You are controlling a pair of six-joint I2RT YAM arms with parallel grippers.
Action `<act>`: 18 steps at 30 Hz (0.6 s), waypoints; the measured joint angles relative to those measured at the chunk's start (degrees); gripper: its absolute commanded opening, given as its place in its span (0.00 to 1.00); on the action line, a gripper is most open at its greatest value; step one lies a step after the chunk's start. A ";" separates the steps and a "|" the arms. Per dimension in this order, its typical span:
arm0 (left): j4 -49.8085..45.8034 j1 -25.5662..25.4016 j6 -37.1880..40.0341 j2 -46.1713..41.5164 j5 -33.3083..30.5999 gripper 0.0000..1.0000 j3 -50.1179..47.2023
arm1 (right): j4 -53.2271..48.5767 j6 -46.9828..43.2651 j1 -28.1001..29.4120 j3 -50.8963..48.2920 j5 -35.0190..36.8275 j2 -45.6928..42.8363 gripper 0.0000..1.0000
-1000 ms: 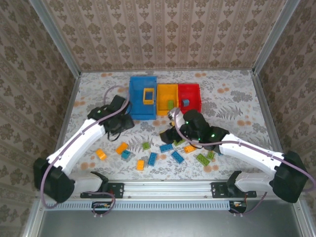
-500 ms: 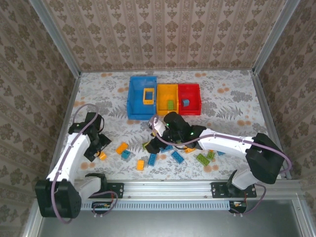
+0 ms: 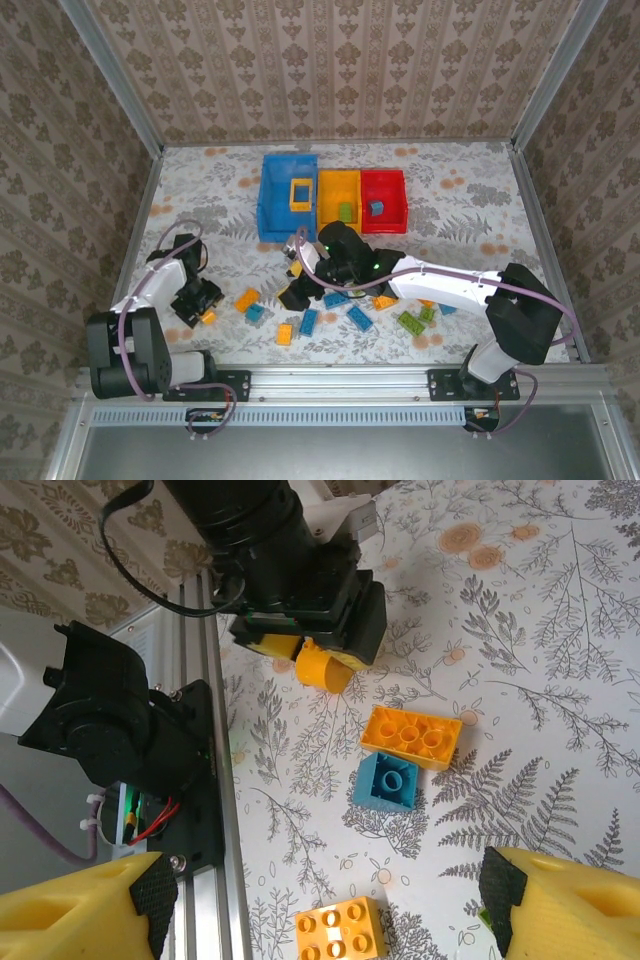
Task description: Sort the legos into containers by color
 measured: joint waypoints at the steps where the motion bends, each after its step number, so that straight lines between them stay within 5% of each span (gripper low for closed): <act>1: 0.83 0.00 0.57 0.13 0.11 0.36 -0.15 | 0.00 0.22 0.00 0.00 0.02 0.00 0.82; 4: 1.70 0.00 1.14 -0.63 0.20 0.22 -0.39 | 0.00 0.74 -0.02 0.00 0.48 0.00 0.81; 9: 2.01 -2.21 1.75 -4.63 0.17 0.18 -0.37 | 0.28 3.41 -1.84 -0.46 2.60 -0.92 0.81; 18: -0.63 -28.46 3.15 2.14 -5.77 0.18 26.29 | 4.33 13.60 -15.30 -8.07 13.66 -13.55 0.81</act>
